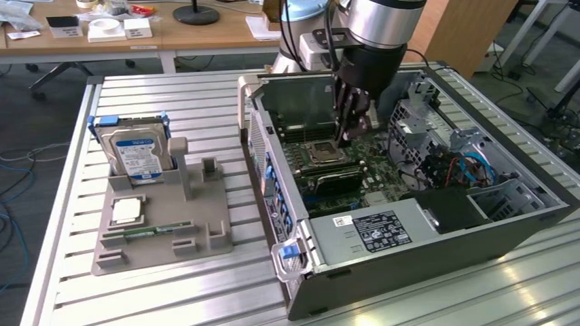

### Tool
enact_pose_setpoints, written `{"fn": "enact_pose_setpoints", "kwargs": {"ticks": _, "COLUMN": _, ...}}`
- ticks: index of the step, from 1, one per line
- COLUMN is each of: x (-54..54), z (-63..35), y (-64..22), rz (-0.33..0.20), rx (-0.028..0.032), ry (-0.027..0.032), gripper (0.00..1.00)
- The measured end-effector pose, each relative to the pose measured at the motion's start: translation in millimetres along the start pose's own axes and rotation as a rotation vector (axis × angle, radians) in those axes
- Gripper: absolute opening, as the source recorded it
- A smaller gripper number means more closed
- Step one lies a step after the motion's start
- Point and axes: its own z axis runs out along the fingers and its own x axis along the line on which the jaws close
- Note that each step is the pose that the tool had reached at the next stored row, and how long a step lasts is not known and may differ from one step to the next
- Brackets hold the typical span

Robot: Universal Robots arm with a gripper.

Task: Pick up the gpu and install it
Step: 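Press down on the gpu until it lock into place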

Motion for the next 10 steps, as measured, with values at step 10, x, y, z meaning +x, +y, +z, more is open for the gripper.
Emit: {"fn": "enact_pose_setpoints", "kwargs": {"ticks": 10, "x": 0.0, "z": 0.0, "y": 0.0, "rz": 0.0, "rx": 0.0, "ry": 0.0, "gripper": 0.11}}
